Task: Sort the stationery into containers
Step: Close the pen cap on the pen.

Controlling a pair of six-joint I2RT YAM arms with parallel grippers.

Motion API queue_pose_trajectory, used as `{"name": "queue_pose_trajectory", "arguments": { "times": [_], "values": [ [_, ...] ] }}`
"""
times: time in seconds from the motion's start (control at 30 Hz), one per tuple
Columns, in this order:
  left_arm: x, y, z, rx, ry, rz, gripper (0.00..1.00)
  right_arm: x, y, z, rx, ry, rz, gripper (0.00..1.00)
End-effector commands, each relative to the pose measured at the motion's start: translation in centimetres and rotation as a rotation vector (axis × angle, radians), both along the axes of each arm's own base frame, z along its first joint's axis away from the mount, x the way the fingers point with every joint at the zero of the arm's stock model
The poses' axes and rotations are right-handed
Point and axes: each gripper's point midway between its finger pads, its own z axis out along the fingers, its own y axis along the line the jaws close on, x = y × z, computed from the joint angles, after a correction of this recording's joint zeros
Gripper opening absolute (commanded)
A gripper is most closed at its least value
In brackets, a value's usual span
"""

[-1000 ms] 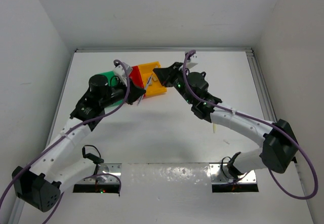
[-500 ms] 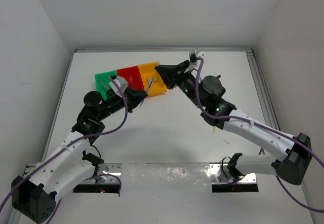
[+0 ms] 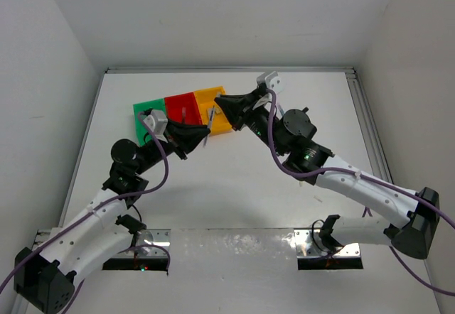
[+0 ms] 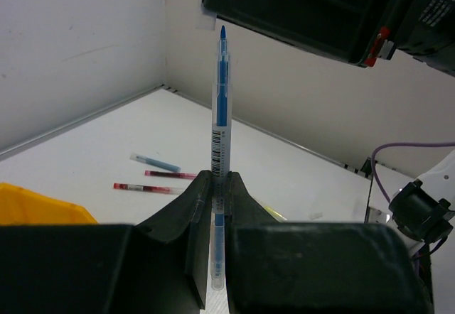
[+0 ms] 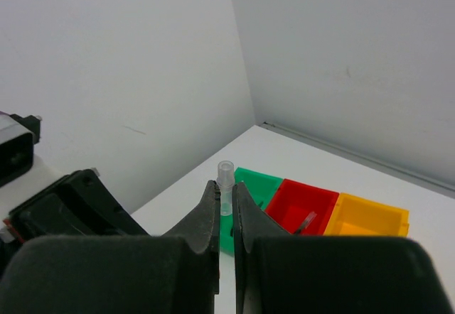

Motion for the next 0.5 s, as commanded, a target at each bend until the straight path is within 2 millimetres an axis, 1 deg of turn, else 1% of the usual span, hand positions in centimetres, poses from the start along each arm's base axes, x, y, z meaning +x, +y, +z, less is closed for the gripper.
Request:
{"name": "queue_pose_trajectory", "arguments": {
  "times": [0.0,0.07,0.23,0.37,0.47],
  "values": [
    [-0.7,0.3,2.0,-0.058,-0.045,0.0,0.0,-0.5,-0.9,3.1,0.038,-0.066,-0.024,0.0],
    [-0.7,0.3,2.1,-0.06,-0.045,0.005,0.0,-0.5,-0.8,3.1,0.036,-0.063,-0.021,0.0],
    [-0.3,0.3,1.5,-0.044,-0.025,0.016,0.0,-0.7,-0.3,3.1,0.035,-0.064,-0.011,0.0],
    [-0.3,0.4,1.4,-0.036,-0.024,0.018,0.0,-1.1,-0.3,3.9,0.061,-0.073,-0.001,0.0],
    [0.0,0.4,0.8,-0.024,-0.006,0.029,0.0,-1.4,-0.1,4.4,0.069,-0.083,0.009,0.0]
  ]
}}
